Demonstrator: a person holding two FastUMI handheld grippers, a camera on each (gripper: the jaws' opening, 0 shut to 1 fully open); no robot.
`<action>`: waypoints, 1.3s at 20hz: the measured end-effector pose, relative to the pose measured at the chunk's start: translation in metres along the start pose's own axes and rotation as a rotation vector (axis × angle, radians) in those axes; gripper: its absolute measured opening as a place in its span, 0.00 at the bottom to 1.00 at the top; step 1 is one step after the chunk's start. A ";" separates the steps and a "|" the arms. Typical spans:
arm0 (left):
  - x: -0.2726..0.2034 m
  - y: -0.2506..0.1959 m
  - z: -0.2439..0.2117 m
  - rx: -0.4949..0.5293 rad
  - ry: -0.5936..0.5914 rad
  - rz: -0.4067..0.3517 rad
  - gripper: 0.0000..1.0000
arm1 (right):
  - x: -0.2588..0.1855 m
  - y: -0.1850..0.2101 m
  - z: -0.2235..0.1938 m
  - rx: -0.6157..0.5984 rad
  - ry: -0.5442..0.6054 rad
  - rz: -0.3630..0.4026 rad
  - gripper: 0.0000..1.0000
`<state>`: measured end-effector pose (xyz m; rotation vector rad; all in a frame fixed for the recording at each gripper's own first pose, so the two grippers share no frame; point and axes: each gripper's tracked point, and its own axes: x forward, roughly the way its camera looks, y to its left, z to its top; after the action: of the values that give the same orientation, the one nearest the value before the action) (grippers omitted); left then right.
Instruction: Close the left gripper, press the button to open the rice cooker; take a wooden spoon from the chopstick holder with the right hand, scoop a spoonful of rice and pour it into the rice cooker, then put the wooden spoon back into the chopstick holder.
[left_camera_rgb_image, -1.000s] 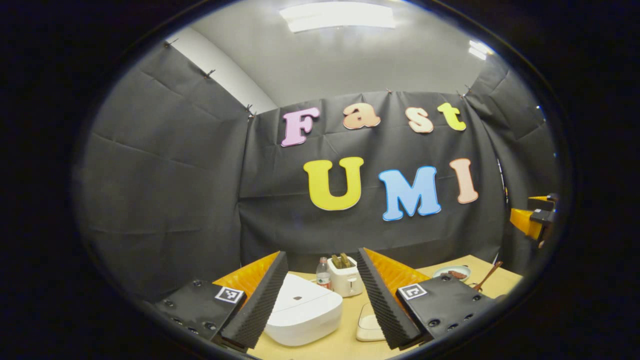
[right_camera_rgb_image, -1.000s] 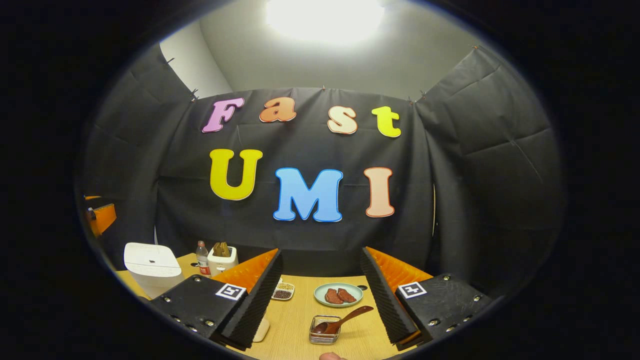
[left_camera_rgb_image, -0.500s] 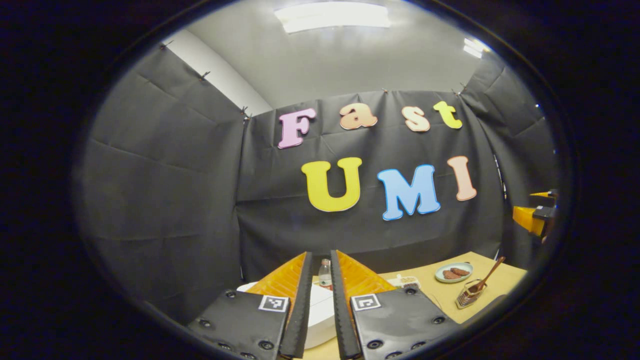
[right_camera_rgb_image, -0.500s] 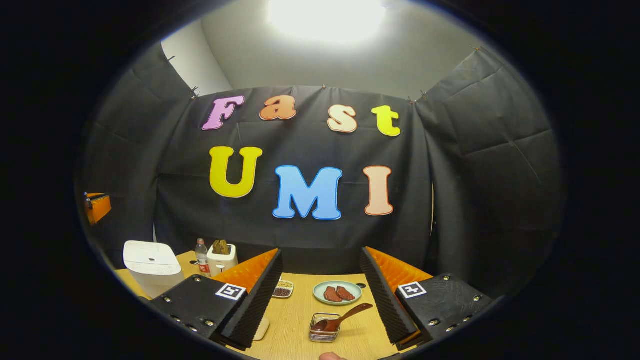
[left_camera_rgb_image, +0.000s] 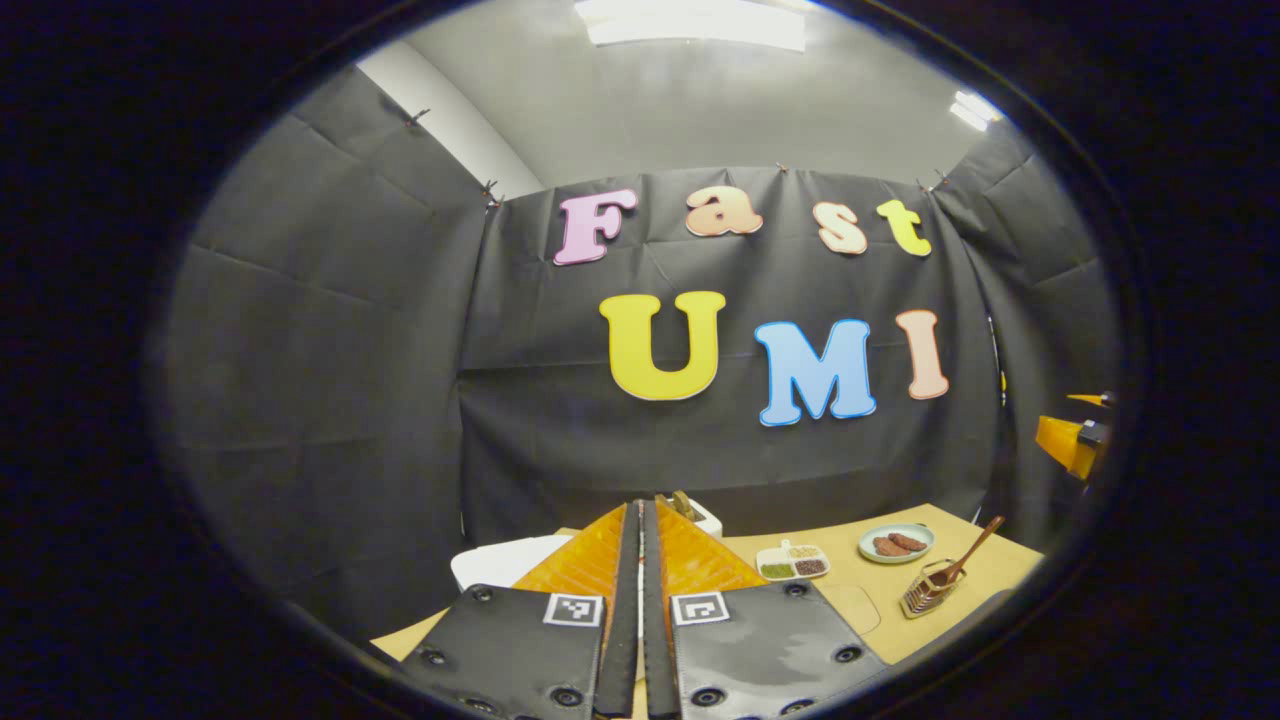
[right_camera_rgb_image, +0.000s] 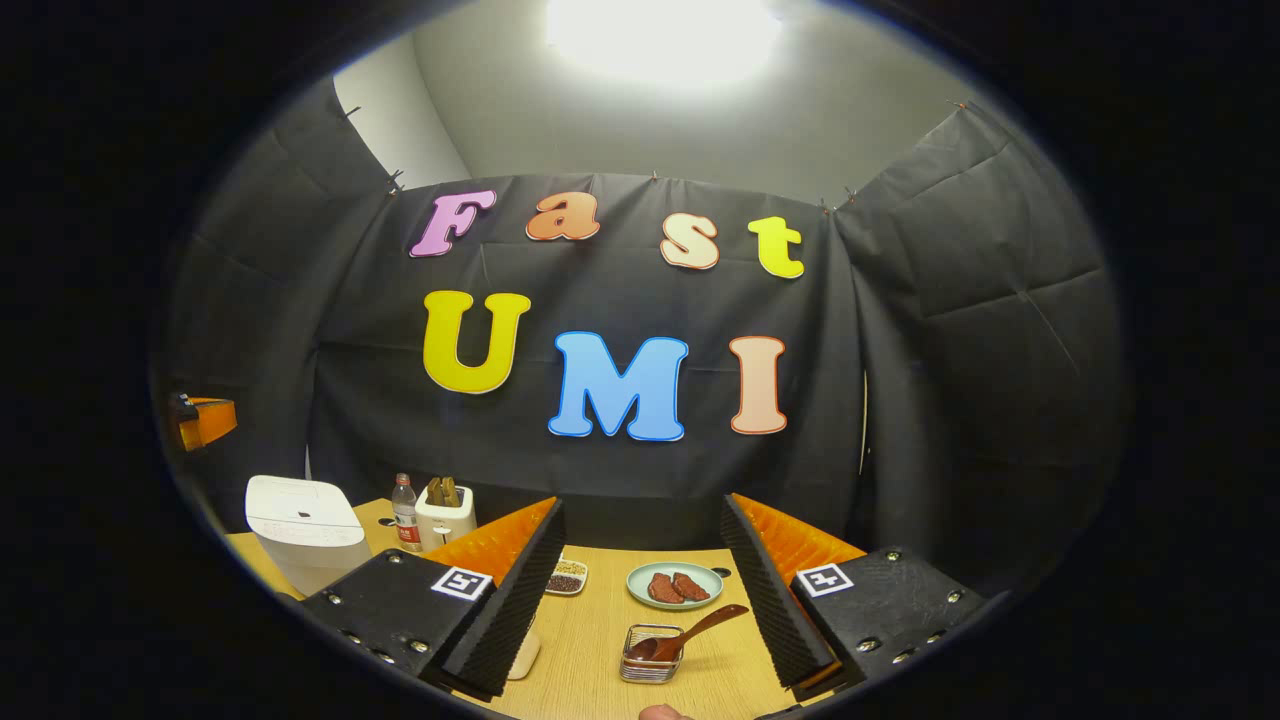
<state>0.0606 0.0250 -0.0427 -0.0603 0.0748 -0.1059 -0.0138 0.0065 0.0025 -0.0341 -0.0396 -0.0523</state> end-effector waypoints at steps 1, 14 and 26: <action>0.007 0.005 -0.004 -0.004 0.008 0.001 0.12 | -0.002 0.000 -0.001 0.005 0.001 -0.008 0.95; 0.088 0.062 -0.098 -0.057 0.156 0.021 0.12 | -0.033 -0.020 -0.024 -0.007 0.073 -0.171 0.95; 0.120 0.066 -0.184 -0.039 0.317 0.015 0.09 | -0.043 -0.017 -0.026 -0.052 0.096 -0.210 0.95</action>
<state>0.1717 0.0673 -0.2390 -0.0820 0.3942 -0.0987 -0.0568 -0.0089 -0.0249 -0.0792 0.0543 -0.2647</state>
